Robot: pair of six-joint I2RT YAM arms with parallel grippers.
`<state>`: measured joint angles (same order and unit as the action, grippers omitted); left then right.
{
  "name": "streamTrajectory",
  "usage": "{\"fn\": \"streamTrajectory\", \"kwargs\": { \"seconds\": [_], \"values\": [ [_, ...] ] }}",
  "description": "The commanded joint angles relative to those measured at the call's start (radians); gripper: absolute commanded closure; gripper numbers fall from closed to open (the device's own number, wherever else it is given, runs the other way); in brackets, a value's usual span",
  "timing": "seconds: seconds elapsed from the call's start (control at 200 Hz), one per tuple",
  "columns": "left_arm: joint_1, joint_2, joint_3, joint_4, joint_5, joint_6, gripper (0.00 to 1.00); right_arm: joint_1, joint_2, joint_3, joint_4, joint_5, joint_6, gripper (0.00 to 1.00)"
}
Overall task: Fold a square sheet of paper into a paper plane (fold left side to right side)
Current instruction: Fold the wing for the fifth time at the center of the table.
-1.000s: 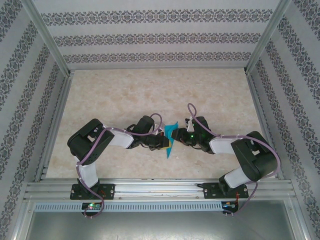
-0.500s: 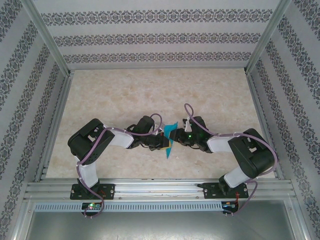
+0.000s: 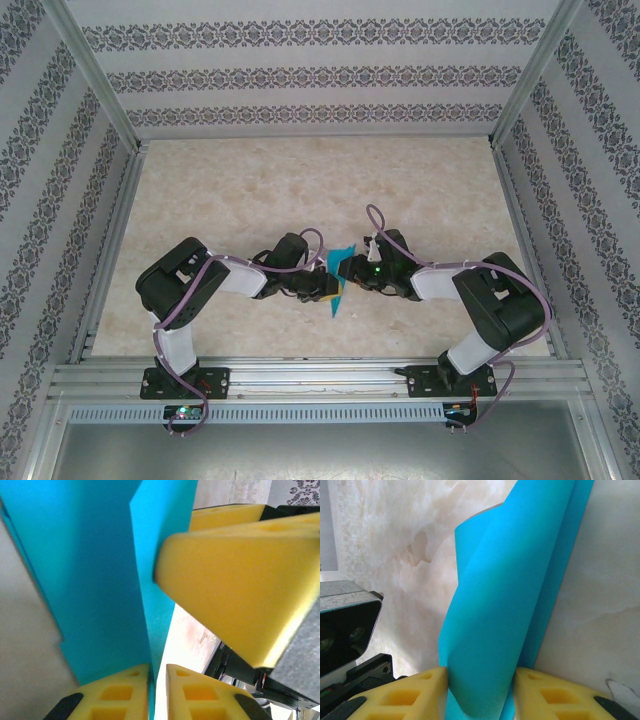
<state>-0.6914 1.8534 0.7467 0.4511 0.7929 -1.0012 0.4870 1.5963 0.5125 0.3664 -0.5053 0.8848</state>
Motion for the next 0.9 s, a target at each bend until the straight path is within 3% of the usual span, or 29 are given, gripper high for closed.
{"fn": "streamTrajectory", "kwargs": {
  "seconds": [0.0, 0.41, 0.894],
  "values": [
    [0.019, -0.004, -0.012, 0.024, 0.001, 0.002, 0.81, 0.028, 0.086, 0.019, -0.037, 0.051, -0.010, 0.61],
    [0.065, -0.135, -0.018, -0.153, -0.048, 0.092, 0.58, 0.033, 0.096, 0.025, -0.040, 0.051, -0.013, 0.61],
    [0.078, -0.021, 0.047, -0.102, 0.002, 0.086, 0.59, 0.036, 0.096, 0.030, -0.049, 0.054, -0.012, 0.62]
  ]
}}
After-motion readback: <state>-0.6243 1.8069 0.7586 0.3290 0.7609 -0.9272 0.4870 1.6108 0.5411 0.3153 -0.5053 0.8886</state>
